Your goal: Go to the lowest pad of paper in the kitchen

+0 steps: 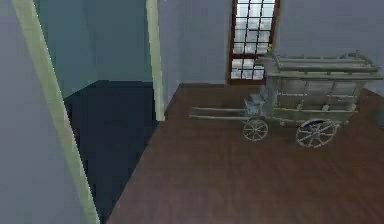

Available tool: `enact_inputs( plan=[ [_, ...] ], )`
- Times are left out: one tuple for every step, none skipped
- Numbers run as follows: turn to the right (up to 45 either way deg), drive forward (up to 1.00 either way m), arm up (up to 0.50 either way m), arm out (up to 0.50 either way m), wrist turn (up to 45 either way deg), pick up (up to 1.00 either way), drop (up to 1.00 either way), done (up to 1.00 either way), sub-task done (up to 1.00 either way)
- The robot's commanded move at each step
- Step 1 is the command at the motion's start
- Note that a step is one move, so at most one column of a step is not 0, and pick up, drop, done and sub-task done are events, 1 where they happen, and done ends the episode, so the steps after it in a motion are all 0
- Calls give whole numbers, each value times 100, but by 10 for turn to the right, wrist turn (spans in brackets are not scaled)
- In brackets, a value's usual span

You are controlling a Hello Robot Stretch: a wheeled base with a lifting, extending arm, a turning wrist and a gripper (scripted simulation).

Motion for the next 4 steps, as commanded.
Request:
enact_inputs(
  plan=[
    [-30, 0, 0, 0, 0, 0, 0, 0, 0],
    [0, 100, 0, 0, 0, 0, 0, 0, 0],
    [-30, 0, 0, 0, 0, 0, 0, 0, 0],
    [0, 15, 0, 0, 0, 0, 0, 0, 0]
  ],
)
